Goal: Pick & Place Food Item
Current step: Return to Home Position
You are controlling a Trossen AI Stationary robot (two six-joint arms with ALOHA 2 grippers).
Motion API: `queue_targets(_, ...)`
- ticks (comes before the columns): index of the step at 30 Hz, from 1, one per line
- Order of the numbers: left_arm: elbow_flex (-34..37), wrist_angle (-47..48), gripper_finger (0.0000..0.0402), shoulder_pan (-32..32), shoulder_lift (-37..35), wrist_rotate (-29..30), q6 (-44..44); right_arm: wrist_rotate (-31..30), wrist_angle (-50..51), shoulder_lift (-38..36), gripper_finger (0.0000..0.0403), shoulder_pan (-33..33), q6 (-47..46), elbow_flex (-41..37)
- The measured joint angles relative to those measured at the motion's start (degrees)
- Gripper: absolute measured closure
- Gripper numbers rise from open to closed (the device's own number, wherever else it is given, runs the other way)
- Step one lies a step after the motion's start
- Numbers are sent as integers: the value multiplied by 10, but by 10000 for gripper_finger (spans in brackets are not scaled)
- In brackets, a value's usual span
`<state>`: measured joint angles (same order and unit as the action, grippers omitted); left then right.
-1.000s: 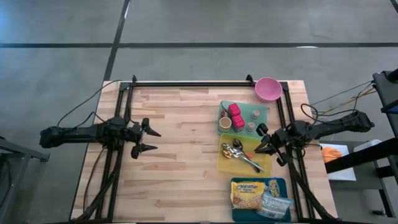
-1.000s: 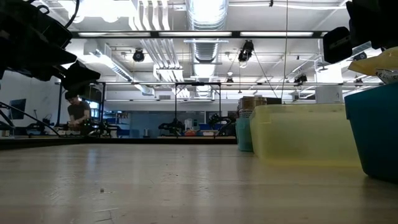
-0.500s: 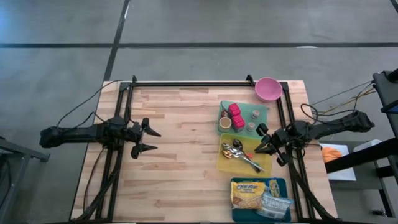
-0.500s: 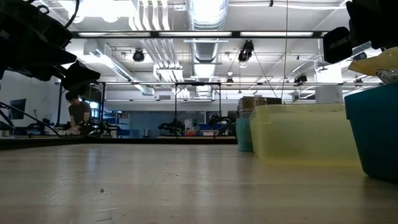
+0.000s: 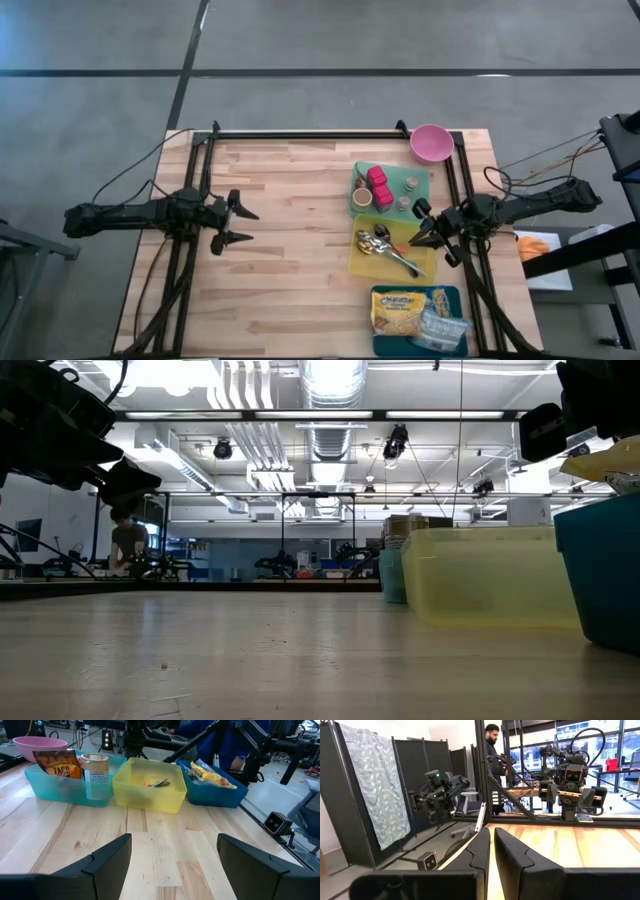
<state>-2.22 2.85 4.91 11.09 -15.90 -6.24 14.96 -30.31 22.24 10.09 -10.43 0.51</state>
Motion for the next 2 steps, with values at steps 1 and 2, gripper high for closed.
queue_targets(1,0,0,103,0,0,0,0,0,0,0,378,0,1,0)
queue_targets(2,0,0,103,0,0,0,0,0,0,0,378,0,1,0)
